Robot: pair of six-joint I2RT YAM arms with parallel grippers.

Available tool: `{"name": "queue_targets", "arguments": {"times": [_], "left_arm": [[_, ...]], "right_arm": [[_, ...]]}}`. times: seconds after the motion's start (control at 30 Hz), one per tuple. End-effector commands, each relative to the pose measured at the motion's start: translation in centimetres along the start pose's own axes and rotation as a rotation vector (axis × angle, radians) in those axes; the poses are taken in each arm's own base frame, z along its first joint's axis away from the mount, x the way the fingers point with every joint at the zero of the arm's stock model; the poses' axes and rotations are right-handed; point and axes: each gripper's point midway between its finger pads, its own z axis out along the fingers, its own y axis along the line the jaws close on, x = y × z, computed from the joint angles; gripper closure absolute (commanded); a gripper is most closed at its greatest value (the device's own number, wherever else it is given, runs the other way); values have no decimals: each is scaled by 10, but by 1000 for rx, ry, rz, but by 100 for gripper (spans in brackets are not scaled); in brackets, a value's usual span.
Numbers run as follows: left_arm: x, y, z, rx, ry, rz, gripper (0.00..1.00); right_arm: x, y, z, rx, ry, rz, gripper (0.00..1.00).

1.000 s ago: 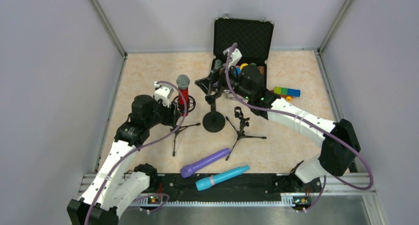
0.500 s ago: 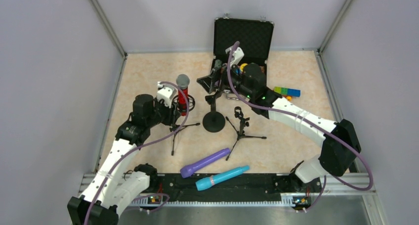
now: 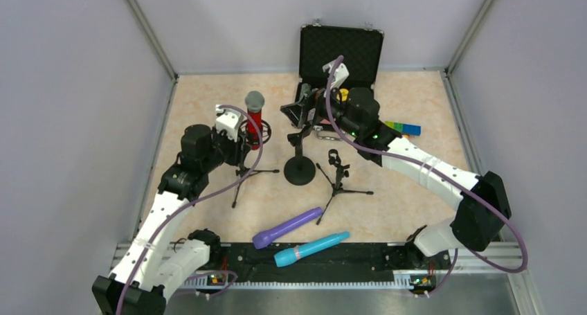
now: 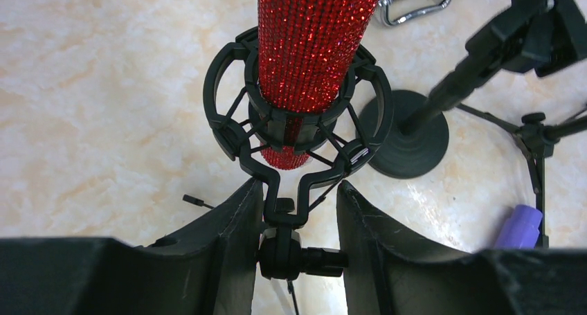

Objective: Attach the microphones to the stand

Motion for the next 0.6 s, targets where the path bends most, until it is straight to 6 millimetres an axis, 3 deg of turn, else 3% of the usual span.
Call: {"name": "queue_targets", "arguments": {"times": [0.0, 0.4, 0.57], "left_arm": [[-92, 19, -11, -96, -267, 61, 100], [-158, 43, 2, -187, -392, 59, 100], [-182, 52, 16, -206, -420, 59, 100]], "right_arm": [[-31, 0, -13, 10, -79, -29, 1], [-39, -9, -19, 48, -101, -70, 1], [-42, -16, -20, 75, -106, -73, 1]]}}
